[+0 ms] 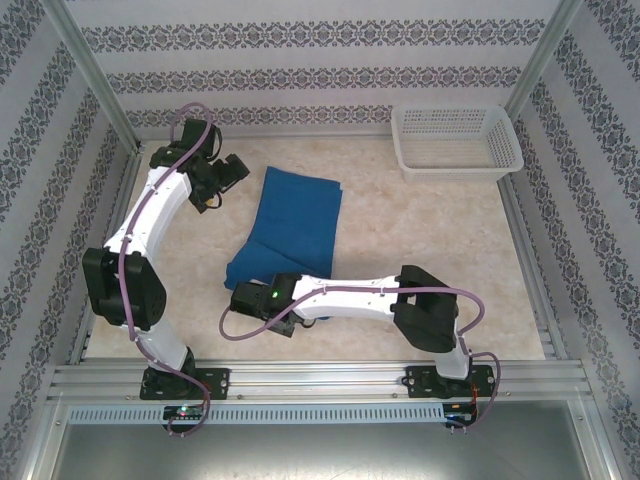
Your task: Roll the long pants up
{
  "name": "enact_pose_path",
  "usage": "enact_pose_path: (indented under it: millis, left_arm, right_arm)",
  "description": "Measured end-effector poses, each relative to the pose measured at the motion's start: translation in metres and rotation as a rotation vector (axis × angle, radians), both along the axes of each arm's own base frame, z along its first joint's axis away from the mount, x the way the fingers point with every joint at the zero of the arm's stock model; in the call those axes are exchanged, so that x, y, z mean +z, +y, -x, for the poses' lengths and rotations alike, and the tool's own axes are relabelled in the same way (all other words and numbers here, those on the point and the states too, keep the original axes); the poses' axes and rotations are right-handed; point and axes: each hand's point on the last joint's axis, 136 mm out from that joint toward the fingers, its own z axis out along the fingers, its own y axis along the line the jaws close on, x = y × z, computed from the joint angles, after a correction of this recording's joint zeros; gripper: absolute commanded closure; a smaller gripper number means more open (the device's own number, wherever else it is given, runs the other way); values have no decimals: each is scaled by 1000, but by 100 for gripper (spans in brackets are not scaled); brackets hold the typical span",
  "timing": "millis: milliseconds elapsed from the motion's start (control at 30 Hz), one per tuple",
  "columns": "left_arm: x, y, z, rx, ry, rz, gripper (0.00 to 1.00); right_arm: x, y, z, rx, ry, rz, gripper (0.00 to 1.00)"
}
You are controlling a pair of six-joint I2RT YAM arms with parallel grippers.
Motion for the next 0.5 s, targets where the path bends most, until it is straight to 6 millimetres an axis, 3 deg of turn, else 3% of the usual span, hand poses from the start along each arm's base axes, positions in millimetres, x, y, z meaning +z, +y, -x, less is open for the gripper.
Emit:
enact_pose_path:
  millis: [133,267,500]
  left_arm:
    - [-8,-1,4,-5,23,7,0]
    - [-16,-4,9,-14,47,22,0]
    - [-17,-6,9,-19,50,31,0]
  right_arm:
    - [2,10,3,15,-11,-14,18]
    - [-10,15,3,33,-27,9,19]
    - [-47,19,-10,107,-93,95,35]
